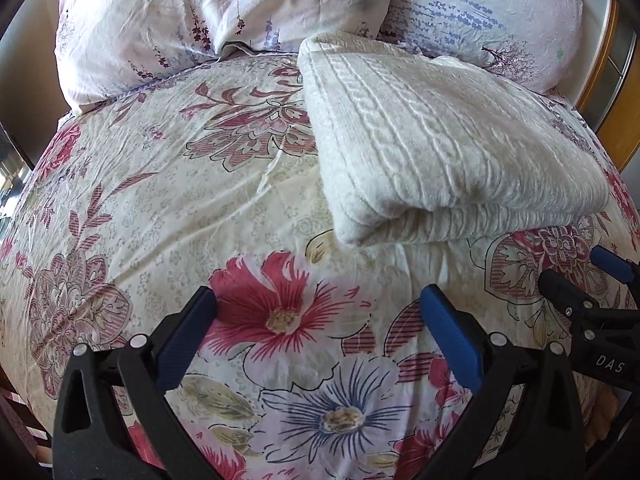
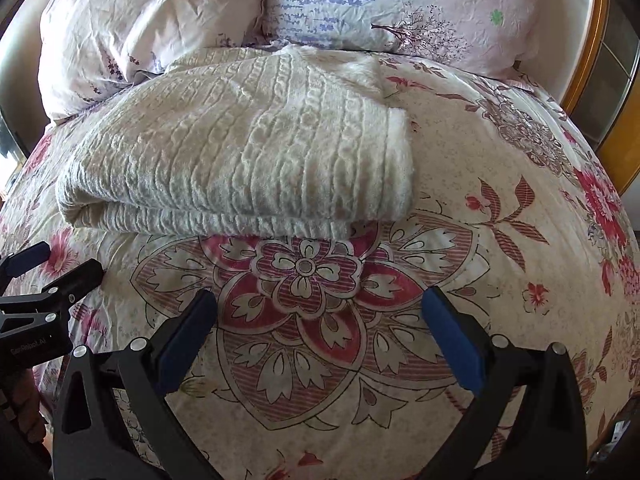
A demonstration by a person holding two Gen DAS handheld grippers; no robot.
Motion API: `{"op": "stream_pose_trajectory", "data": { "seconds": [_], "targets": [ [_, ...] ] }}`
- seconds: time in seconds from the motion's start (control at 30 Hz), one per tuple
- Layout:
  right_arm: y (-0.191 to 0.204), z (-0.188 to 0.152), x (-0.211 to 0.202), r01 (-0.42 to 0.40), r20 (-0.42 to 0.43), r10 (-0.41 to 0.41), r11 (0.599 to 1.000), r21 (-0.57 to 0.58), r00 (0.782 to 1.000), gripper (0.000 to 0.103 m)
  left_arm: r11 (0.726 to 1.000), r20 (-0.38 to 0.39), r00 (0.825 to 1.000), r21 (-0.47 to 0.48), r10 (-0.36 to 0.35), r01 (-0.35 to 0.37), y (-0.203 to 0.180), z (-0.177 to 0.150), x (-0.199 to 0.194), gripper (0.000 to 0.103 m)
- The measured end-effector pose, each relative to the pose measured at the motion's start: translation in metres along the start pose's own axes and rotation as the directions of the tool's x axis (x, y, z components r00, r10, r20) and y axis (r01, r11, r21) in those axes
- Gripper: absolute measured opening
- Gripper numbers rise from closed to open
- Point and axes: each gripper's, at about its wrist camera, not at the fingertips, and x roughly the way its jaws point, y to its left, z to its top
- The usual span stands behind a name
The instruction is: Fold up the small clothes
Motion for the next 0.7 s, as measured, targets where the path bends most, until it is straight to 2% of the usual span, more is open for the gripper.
{"op": "stream_pose_trajectory", "data": {
  "seconds": [0.3,0.53,0.7],
  "targets": [
    [-0.0001,-0.0004,-0.0006,0.006,0.009,-0.006,1.0,0.01,1.0,0.102,1.0,0.0,1.0,-0.013,0.003,-0.003,0.0,0.0008,0.0,0.101],
    [-0.0003,-0.0033,-0.0015,0.014,0.032,-0.015,1.0,0.026,0.999,0.102,1.0,0.047,0.999,0.008,-0.005,0.005,-0.0008,-0.002,-0.001,0.101],
    [-0.0002,-0.0037,-0.0017,0.015,0.033,-0.016,1.0,0.026,0.999,0.102,1.0,0.048,0.999,0.008,-0.004,0.004,-0.0011,-0.0019,-0.0012,0.101]
  ]
}}
